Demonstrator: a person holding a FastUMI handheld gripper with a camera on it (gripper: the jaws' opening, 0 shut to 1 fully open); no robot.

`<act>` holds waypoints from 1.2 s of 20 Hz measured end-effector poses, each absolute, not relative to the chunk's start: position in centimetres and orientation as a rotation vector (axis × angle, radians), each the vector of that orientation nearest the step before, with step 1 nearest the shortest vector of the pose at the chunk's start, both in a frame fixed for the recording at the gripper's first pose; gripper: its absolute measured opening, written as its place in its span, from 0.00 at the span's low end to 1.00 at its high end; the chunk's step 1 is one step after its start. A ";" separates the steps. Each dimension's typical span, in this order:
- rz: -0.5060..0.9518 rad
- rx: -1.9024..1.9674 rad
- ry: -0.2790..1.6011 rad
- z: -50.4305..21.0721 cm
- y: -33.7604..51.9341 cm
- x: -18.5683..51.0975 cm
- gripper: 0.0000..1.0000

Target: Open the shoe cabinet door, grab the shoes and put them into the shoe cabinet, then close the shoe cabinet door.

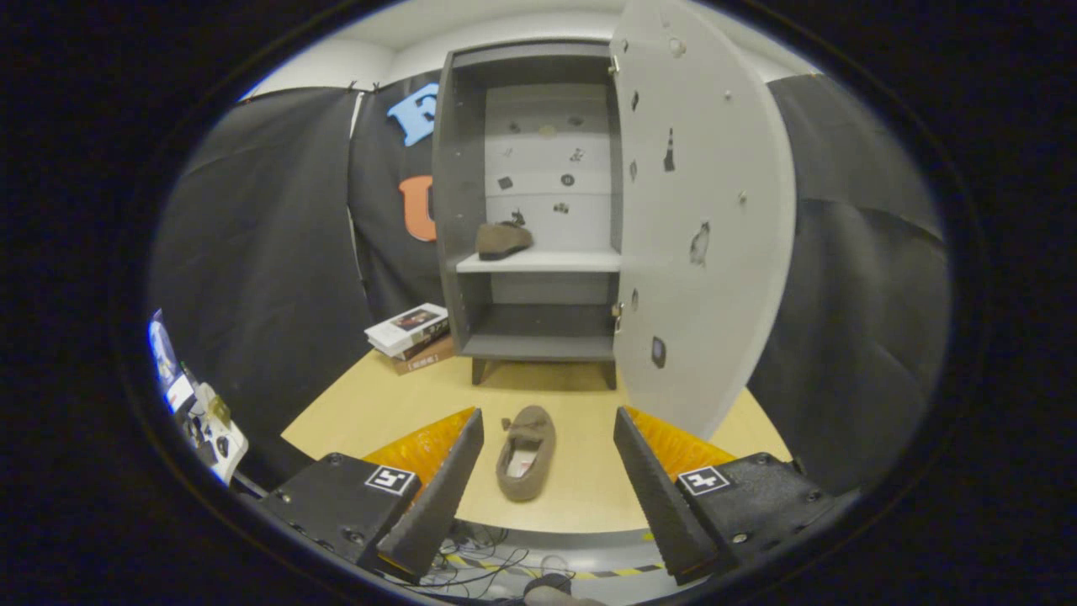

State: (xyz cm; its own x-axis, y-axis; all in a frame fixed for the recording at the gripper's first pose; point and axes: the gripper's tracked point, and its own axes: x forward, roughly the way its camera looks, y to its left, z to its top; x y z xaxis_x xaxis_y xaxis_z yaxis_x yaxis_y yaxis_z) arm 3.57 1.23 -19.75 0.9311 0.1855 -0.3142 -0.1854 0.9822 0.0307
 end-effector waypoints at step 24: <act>0.185 0.210 0.710 -42.2 12.2 25.8 0.98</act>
